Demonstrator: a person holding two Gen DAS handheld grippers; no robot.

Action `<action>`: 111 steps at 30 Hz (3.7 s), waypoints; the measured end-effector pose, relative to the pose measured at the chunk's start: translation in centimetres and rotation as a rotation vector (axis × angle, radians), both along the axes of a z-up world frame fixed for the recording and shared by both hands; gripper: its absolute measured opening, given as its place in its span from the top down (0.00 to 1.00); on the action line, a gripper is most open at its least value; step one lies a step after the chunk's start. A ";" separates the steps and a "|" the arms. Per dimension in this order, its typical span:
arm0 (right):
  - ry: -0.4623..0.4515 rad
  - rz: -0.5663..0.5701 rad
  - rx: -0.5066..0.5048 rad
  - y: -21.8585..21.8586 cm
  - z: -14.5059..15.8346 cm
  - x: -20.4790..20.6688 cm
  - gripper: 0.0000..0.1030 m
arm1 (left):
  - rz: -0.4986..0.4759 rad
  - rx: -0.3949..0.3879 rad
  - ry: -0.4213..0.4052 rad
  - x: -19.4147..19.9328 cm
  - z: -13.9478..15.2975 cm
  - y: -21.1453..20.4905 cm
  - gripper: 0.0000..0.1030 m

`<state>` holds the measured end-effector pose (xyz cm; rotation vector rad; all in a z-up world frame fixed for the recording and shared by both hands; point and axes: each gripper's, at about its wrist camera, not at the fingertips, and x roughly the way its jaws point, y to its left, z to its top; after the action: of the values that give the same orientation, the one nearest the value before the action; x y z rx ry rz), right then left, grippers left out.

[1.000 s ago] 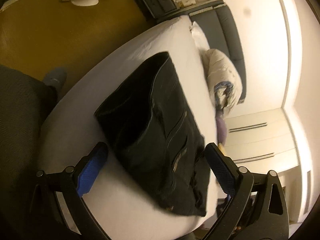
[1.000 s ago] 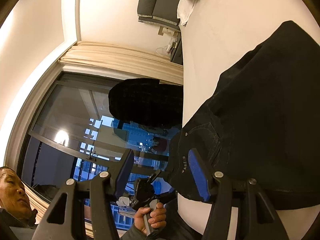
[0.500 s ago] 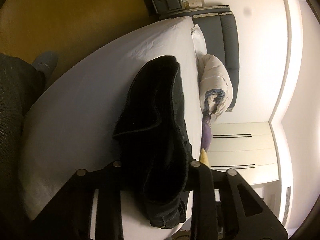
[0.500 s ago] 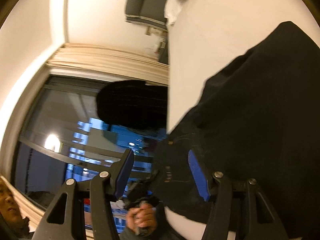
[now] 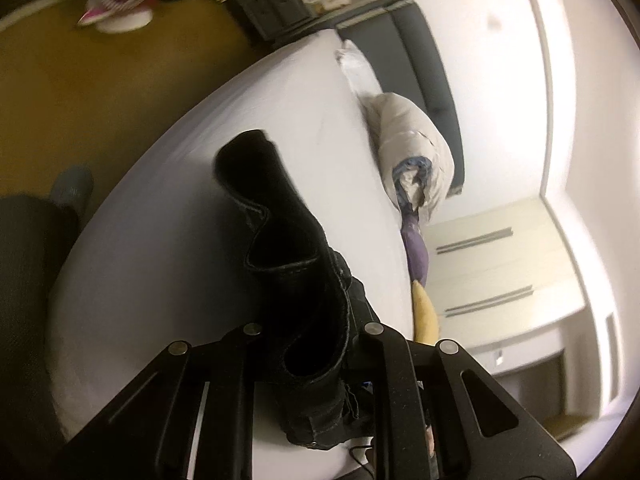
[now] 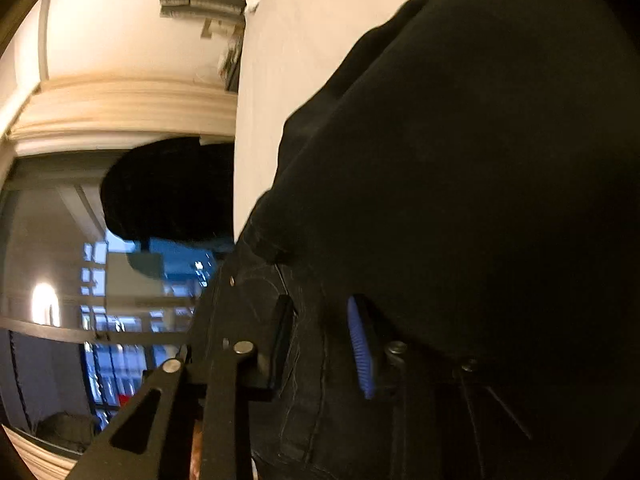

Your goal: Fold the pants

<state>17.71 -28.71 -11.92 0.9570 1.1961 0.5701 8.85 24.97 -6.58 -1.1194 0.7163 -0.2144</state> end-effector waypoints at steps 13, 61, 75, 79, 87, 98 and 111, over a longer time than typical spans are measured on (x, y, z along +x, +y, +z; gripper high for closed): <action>-0.158 -0.087 0.119 -7.6 5.8 -3.5 0.28 | -0.348 0.406 -0.216 5.3 14.1 -17.9 0.86; -0.137 -0.009 -0.140 -15.4 3.1 -3.9 0.88 | -0.909 1.127 -0.276 0.9 1.6 -55.7 0.84; -0.138 -0.139 -0.202 -17.1 5.0 -7.3 0.73 | -0.719 0.771 -0.325 0.4 7.9 -42.3 0.13; -0.282 -0.077 -0.106 -14.6 9.8 -8.5 0.73 | -0.617 0.708 -0.246 2.0 6.8 -36.7 0.13; -0.090 0.073 -0.204 -10.0 3.5 -8.2 0.95 | -0.630 0.492 -0.197 6.9 5.1 -32.7 0.17; -0.082 -0.025 -0.136 -13.0 2.4 -9.9 1.00 | -0.719 0.127 -0.033 18.5 -2.0 -28.3 0.68; -0.095 -0.038 -0.183 -11.6 3.5 -11.1 1.00 | -0.835 0.191 -0.080 8.5 -5.3 -28.1 0.82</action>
<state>6.63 -40.29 -8.41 0.7873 1.1223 0.4616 17.37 -3.08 -11.85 -0.5738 1.0784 -0.8721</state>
